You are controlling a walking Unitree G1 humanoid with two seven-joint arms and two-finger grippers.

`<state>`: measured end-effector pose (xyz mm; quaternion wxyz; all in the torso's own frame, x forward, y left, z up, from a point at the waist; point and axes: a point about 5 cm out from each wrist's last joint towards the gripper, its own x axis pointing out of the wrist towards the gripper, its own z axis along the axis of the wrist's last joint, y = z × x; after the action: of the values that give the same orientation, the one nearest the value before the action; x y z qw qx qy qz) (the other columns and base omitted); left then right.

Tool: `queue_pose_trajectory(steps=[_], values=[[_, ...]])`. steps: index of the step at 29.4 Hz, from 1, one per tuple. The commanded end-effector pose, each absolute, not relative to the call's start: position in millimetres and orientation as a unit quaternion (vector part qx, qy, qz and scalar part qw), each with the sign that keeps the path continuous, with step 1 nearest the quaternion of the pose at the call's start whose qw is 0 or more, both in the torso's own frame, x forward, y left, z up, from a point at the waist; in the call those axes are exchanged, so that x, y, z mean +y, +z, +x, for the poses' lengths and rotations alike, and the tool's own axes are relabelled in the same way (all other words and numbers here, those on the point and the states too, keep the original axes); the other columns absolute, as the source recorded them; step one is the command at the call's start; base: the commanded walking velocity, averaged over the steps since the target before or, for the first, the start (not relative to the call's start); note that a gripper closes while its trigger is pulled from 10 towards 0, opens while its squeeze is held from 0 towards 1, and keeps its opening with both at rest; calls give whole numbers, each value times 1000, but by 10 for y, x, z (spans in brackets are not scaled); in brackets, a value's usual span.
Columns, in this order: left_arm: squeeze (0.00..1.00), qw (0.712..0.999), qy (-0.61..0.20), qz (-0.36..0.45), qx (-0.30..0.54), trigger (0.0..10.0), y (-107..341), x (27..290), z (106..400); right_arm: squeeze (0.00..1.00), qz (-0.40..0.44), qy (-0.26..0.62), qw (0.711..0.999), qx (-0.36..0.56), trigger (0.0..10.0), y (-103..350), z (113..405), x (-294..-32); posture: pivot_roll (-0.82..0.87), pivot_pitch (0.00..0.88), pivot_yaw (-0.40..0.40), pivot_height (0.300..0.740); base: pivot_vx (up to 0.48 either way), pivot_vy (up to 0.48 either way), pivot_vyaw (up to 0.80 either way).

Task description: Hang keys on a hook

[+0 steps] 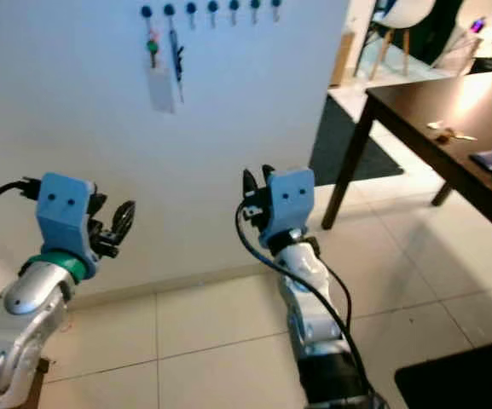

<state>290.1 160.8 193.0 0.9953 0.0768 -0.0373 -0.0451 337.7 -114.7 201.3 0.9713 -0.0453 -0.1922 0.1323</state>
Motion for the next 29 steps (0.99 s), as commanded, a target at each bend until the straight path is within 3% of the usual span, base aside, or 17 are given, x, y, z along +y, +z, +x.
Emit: queue_pose_trajectory(steps=[1, 7, 16, 29], values=[[0, 996, -27, 85, -23, 10000, 1841, 1718, 2927, 0, -47, 138, 974, -172, 10000, 1903, 3398, -1128, -81, 0, 127, 740, 0, 0, 0], [0, 992, -21, 128, 14, 10000, 1459, 1866, 2871, 0, -49, 135, 984, -106, 10000, 1505, 3383, -1172, -67, 0, 116, 740, 0, 0, 0], [0, 997, 29, 68, 21, 10000, 1316, 1998, 2905, 0, -38, 128, 987, -95, 10000, 1408, 3448, -1177, -53, 0, 88, 740, 0, 0, -800], [0, 997, 25, 67, 10, 10000, 1269, 1996, 2909, 0, -38, 129, 986, -98, 10000, 1367, 3466, -1192, -56, 0, 88, 740, 0, 0, -800]])
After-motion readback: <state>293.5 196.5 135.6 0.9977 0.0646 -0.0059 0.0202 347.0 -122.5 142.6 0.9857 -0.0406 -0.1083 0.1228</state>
